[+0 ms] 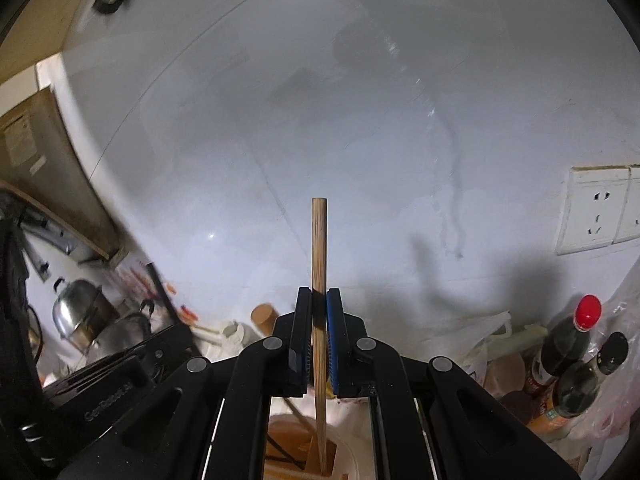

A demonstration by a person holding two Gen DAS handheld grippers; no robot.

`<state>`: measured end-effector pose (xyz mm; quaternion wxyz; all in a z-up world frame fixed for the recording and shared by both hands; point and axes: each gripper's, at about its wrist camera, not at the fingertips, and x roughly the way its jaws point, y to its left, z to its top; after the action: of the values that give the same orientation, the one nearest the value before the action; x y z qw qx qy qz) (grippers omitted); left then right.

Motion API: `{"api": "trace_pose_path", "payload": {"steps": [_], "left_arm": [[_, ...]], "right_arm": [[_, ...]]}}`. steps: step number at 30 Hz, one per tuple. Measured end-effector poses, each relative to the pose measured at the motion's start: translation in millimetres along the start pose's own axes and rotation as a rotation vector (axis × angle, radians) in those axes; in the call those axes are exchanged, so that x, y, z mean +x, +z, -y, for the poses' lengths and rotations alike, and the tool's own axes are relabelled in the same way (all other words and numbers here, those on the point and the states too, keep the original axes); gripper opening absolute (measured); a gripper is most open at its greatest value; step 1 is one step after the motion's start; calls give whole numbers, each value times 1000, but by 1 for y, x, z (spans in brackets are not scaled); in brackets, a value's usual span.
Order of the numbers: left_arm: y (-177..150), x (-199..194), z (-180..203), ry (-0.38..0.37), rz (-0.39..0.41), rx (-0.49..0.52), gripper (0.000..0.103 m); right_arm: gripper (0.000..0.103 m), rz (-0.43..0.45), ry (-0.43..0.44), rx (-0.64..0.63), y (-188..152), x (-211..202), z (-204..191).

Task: Organize utensils
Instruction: 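Insert both chopsticks into the holder and open both tools, then return both tools to the chopsticks and grasp a light chopstick with the right tool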

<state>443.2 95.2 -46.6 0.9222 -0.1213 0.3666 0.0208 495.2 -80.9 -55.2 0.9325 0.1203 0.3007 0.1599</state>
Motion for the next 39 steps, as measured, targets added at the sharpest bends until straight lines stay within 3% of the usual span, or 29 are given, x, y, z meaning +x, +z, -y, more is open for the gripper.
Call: {"api": "trace_pose_path", "payload": {"steps": [4,11,12,13,14,15,17,20,23,28,31,39], "left_arm": [[-9,3,-1,-20,-38,-13,4],[-17,-4,-9,-93,-123,-49,8],[-18,-6,-10,-100,-129,-49,12],[-19,-10,-10,-97,-132,-46,16],[-20,-15,-11,-89,-128,-42,35],[-20,-20,-12,-77,-128,-42,69],[-22,-29,-18,-50,-111,-53,92],[-27,-42,-25,-6,-101,-50,93],[-44,-55,-26,56,-89,-18,103],[-82,-69,-28,116,-86,7,103],[-117,-70,-29,102,-133,-6,103],[-214,-25,-11,127,-360,76,103]], "right_arm": [[7,-30,16,-43,-10,0,-7],[9,-177,75,-43,-25,1,-6],[16,-188,85,-42,-27,1,-5],[30,-204,95,-41,-28,-1,-4],[37,-212,91,-41,-30,-4,-4],[47,-213,92,-36,-31,-8,-2],[52,-201,76,-24,-31,-18,3],[56,-196,40,-4,-31,-37,13],[66,-204,-12,40,-37,-58,29],[82,-232,-95,123,-65,-88,66],[90,-271,-143,176,-97,-99,90],[89,-502,-279,245,-198,-95,155]]}}
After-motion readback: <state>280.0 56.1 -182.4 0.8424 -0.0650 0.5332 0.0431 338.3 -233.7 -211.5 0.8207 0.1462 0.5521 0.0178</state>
